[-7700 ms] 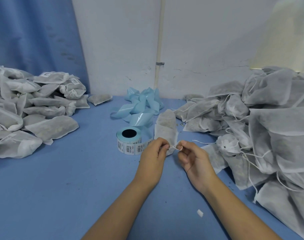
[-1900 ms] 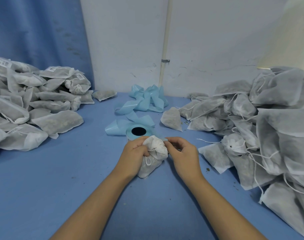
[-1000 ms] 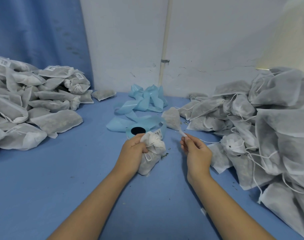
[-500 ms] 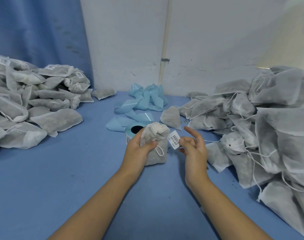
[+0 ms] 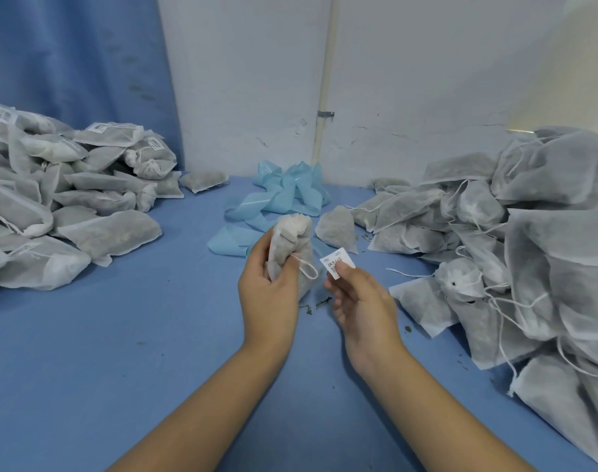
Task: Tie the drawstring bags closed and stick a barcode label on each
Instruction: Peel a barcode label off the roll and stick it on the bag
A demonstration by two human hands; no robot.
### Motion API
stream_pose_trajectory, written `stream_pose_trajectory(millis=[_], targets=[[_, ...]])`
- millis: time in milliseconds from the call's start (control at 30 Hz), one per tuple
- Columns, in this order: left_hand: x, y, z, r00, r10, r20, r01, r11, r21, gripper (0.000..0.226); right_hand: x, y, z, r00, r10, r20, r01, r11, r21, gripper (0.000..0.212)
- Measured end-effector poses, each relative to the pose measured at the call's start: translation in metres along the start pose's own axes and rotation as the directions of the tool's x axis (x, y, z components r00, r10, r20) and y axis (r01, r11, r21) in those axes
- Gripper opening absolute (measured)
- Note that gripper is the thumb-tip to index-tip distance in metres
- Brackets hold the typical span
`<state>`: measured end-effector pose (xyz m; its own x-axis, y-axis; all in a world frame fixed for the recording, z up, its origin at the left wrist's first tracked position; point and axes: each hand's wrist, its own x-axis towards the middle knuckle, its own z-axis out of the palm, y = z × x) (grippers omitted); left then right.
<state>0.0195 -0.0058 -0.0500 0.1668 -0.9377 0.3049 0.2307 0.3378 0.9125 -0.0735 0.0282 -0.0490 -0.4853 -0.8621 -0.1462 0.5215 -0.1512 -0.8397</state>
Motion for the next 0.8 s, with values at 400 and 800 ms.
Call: stream_pose_trajectory(millis=[400,800], targets=[[-0.004,0.005,0.004,1.000,-0.024,0.000,0.024,0.998,-0.065,0.033,-0.004,0.010,0.002,0.993,0.051,0.105,-0.032,0.984,-0.174,0.005],[0.008,0.003,-0.002,0.978,-0.191,0.084,0.203,0.966,-0.163,0.012,0.000,0.010,-0.003,0.985,-0.131,0.116,0.173,0.829,-0.532,0.037]])
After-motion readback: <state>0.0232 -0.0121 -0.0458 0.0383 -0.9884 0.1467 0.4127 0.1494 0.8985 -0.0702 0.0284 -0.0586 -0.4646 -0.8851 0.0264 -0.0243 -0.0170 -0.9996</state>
